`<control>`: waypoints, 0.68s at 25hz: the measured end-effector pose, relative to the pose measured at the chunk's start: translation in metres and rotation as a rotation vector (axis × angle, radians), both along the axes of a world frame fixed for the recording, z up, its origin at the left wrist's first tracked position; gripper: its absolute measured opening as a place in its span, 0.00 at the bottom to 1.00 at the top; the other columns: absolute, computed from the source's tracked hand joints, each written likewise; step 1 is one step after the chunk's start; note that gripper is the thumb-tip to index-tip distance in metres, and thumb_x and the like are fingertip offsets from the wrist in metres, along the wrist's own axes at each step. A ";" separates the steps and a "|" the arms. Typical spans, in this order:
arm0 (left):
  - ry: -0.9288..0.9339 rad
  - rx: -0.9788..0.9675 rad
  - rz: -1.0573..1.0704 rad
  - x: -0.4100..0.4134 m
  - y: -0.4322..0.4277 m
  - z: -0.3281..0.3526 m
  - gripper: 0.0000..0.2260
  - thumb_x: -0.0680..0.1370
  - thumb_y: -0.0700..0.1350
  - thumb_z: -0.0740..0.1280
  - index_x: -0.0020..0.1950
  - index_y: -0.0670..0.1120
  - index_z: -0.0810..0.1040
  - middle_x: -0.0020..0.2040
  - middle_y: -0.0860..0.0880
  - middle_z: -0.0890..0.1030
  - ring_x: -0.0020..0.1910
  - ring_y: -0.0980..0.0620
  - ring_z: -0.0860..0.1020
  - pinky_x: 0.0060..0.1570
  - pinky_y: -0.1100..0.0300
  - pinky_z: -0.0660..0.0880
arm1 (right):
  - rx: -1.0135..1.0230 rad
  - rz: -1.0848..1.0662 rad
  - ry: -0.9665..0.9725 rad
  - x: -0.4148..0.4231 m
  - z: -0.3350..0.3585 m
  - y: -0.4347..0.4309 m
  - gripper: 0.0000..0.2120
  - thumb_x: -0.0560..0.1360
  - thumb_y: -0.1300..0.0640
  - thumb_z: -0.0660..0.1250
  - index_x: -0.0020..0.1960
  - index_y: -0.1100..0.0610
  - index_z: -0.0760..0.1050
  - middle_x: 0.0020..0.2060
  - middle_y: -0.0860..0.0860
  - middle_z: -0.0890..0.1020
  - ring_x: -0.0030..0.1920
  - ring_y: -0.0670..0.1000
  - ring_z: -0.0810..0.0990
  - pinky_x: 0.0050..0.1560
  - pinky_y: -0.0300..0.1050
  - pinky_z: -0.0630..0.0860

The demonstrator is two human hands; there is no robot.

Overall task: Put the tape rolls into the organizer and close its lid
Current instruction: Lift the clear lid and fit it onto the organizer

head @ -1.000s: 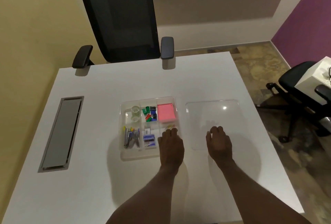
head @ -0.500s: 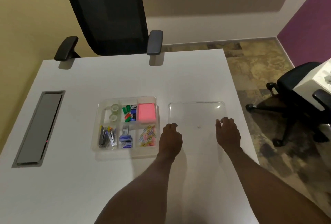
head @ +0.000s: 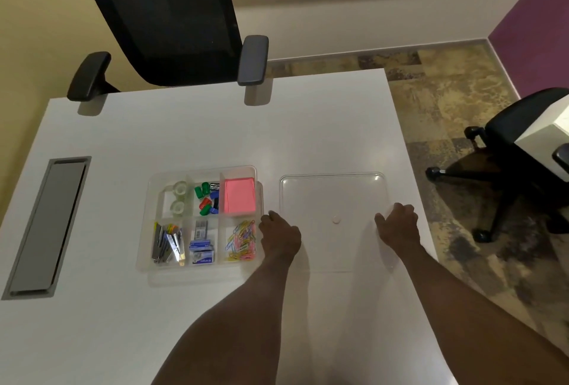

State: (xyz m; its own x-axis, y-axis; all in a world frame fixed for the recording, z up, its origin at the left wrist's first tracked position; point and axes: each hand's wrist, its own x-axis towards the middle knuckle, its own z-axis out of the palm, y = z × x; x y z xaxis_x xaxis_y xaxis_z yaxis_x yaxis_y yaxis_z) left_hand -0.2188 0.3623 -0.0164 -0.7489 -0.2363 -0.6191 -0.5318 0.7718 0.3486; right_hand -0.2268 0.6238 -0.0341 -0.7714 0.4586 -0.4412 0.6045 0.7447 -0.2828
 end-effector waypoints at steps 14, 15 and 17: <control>0.147 0.163 0.334 -0.002 0.015 0.023 0.19 0.83 0.37 0.60 0.74 0.38 0.63 0.69 0.37 0.75 0.70 0.36 0.75 0.68 0.43 0.75 | -0.107 -0.249 0.214 -0.004 0.024 -0.002 0.17 0.78 0.54 0.65 0.63 0.62 0.70 0.58 0.63 0.80 0.63 0.66 0.73 0.55 0.54 0.72; 0.194 0.169 0.341 -0.003 0.012 0.029 0.18 0.84 0.37 0.60 0.74 0.38 0.64 0.69 0.36 0.76 0.70 0.36 0.76 0.67 0.43 0.75 | -0.115 -0.258 0.235 -0.004 0.030 -0.004 0.16 0.78 0.54 0.65 0.63 0.61 0.70 0.57 0.63 0.80 0.64 0.66 0.73 0.54 0.53 0.72; 0.290 0.194 0.341 -0.005 -0.001 0.041 0.18 0.85 0.38 0.60 0.74 0.37 0.64 0.69 0.35 0.77 0.70 0.35 0.77 0.67 0.44 0.75 | -0.126 -0.233 0.295 -0.004 0.045 -0.012 0.15 0.79 0.54 0.64 0.62 0.61 0.70 0.56 0.63 0.81 0.62 0.65 0.75 0.54 0.53 0.73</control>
